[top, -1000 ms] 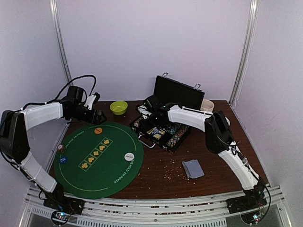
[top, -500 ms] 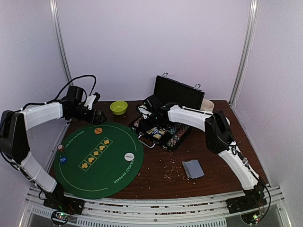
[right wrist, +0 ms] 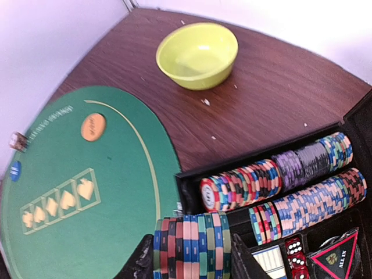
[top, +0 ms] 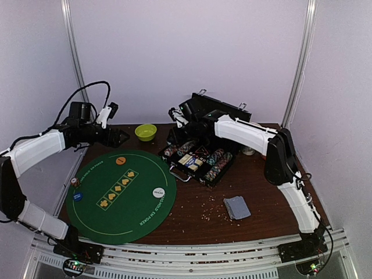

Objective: Distribute texas hold em gaming equipment
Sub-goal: Pick up the pile of poker chips from the chip case, then pass from the right arm to the left

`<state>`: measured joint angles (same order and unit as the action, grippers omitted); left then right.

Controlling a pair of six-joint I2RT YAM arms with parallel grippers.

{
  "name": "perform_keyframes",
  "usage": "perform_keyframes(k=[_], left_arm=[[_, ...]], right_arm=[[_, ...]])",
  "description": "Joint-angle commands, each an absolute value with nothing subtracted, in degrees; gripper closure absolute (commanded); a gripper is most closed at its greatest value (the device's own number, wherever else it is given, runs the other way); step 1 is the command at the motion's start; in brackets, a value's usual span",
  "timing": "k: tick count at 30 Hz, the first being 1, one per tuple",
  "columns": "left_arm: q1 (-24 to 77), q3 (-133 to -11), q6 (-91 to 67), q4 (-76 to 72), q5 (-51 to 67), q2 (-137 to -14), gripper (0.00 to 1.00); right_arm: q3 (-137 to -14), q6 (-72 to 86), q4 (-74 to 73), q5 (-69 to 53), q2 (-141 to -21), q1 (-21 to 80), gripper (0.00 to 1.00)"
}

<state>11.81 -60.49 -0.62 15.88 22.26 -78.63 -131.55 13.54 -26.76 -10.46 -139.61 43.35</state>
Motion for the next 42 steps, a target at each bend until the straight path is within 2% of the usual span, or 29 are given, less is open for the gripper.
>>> perform_keyframes(k=[1,5,8,13,20,27,36,42], left_arm=[[14.8,-59.4,5.4,10.2,27.7,-74.5,0.15],[22.5,-58.8,17.8,10.2,27.1,-70.6,0.15],[28.7,-57.1,24.9,9.7,24.2,-68.5,0.11],[35.5,-56.5,28.6,10.4,12.4,-70.7,0.06],[41.1,-55.7,28.6,9.9,7.3,-74.6,0.03],[41.2,-57.7,24.2,10.6,8.3,-78.8,0.15],[41.4,-57.6,22.7,8.9,8.7,-80.1,0.31],[41.3,-57.9,20.7,6.9,9.5,-80.7,0.26]], right_arm=[[-131.7,18.8,-26.1,-15.6,-133.6,43.2,1.00],[-128.3,22.6,-27.1,-22.0,-130.0,43.2,1.00],[-123.2,24.6,-26.4,-24.7,-125.8,43.8,1.00],[-111.0,30.4,-18.1,-32.0,-118.0,45.3,1.00],[-98.3,37.5,-8.7,-35.5,-112.0,48.3,1.00],[-91.7,43.9,1.3,-36.2,-109.8,50.2,1.00],[-91.8,44.8,2.6,-35.7,-110.3,50.8,1.00],[-92.3,44.9,3.0,-35.7,-110.8,50.9,1.00]])
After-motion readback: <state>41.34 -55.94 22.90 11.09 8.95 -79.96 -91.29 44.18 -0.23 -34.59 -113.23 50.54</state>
